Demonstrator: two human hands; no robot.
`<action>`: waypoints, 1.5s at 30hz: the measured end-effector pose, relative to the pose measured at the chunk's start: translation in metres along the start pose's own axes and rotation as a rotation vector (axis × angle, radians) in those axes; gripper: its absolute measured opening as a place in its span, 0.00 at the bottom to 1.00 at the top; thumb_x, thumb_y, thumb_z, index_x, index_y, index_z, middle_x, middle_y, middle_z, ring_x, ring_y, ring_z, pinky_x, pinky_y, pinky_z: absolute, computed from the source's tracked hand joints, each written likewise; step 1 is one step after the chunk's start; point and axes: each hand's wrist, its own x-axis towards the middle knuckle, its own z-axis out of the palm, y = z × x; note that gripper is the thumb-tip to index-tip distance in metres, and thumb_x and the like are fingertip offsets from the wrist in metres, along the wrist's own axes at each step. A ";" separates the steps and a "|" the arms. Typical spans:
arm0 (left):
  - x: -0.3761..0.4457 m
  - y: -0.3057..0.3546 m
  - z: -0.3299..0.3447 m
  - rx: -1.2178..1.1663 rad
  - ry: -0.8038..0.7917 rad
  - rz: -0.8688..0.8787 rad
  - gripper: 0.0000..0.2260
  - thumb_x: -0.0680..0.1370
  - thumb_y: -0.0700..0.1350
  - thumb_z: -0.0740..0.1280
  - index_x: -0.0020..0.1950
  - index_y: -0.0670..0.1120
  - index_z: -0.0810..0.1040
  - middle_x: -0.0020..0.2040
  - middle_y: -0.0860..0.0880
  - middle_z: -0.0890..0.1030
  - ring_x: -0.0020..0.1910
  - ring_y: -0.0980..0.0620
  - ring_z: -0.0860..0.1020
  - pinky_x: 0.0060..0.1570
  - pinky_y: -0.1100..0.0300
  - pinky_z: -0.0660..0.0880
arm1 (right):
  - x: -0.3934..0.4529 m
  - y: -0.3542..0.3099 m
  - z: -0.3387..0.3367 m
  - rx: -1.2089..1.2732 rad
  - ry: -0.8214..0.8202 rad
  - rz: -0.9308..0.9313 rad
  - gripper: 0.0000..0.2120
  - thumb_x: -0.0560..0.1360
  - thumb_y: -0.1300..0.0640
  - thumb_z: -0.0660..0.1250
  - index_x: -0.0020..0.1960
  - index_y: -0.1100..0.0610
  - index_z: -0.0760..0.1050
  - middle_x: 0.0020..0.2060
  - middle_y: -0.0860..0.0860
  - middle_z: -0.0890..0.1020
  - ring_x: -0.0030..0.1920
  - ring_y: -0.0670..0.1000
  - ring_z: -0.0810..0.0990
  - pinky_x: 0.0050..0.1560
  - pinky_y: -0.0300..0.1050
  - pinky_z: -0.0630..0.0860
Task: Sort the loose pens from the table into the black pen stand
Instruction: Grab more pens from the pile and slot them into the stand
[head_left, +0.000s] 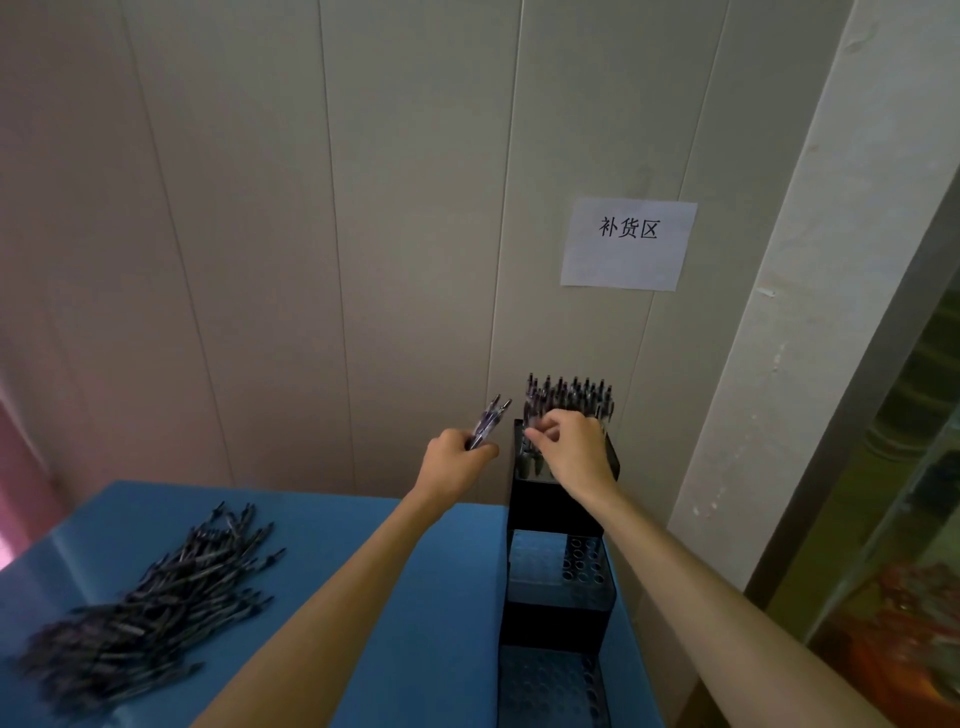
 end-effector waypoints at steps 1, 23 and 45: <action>0.000 0.000 0.000 0.006 0.003 0.002 0.11 0.77 0.42 0.68 0.37 0.45 0.70 0.28 0.51 0.67 0.23 0.57 0.62 0.22 0.68 0.61 | 0.000 0.000 -0.001 -0.002 -0.002 -0.001 0.05 0.77 0.54 0.72 0.47 0.56 0.81 0.34 0.44 0.80 0.36 0.38 0.79 0.40 0.31 0.73; 0.003 0.016 0.026 0.104 -0.028 0.040 0.09 0.76 0.44 0.67 0.38 0.42 0.76 0.31 0.48 0.72 0.28 0.52 0.68 0.30 0.61 0.65 | -0.013 -0.010 -0.025 0.721 -0.163 0.229 0.07 0.77 0.57 0.71 0.54 0.57 0.82 0.47 0.49 0.86 0.48 0.45 0.84 0.45 0.34 0.75; 0.021 0.005 0.013 0.235 0.081 -0.004 0.11 0.76 0.45 0.69 0.36 0.46 0.71 0.30 0.49 0.71 0.30 0.50 0.68 0.35 0.58 0.67 | 0.019 0.013 -0.029 0.110 0.130 -0.093 0.05 0.78 0.55 0.70 0.51 0.57 0.80 0.43 0.49 0.85 0.41 0.46 0.83 0.48 0.43 0.82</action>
